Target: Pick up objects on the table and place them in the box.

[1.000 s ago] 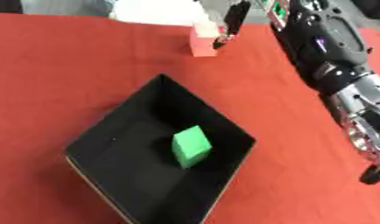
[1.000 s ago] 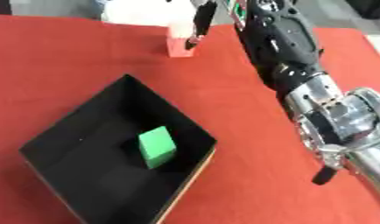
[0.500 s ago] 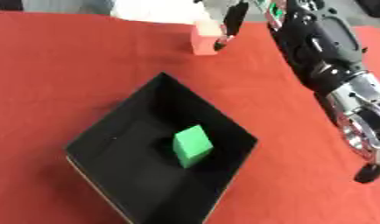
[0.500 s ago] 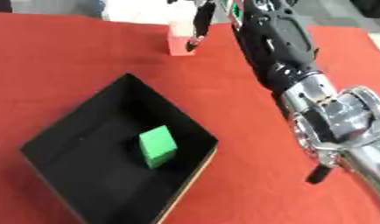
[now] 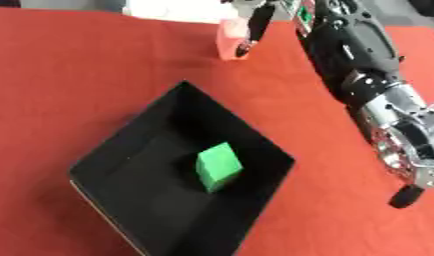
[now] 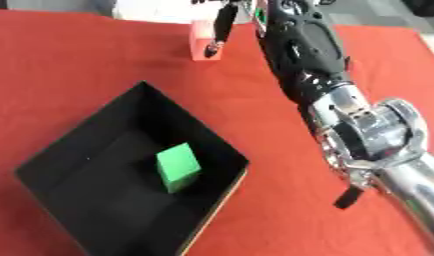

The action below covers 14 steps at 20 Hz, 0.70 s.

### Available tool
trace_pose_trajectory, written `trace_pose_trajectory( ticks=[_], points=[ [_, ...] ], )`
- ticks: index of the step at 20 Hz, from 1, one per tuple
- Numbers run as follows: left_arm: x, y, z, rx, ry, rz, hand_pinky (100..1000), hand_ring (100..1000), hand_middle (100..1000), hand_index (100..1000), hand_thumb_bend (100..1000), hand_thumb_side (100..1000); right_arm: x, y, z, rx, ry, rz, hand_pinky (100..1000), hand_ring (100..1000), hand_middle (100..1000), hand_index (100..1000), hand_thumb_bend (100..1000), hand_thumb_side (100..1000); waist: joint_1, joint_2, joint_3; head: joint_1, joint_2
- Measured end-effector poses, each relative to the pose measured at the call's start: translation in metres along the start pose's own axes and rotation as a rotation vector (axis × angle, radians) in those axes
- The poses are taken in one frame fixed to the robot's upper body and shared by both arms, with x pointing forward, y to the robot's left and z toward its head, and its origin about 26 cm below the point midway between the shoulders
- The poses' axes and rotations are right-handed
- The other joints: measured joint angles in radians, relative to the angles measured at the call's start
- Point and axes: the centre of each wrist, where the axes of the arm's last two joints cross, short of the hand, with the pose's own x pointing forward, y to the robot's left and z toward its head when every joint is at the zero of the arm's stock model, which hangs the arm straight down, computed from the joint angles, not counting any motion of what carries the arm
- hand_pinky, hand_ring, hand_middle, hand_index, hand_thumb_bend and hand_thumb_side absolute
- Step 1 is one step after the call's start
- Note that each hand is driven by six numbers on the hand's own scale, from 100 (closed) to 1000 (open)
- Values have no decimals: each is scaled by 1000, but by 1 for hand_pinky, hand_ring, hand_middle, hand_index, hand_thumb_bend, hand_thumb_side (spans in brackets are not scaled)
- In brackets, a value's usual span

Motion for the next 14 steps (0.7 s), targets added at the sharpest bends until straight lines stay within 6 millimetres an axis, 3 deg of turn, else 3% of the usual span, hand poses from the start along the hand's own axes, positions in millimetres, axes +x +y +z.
trace_pose_trajectory(
  ticks=[14],
  points=[
    [0,-2,-1,-11,2,7,569,733,639,823,237,890,0,10,-7,34,82,-89,889,908,868,944,617,279,-5,23,14,-27,-26]
  ],
)
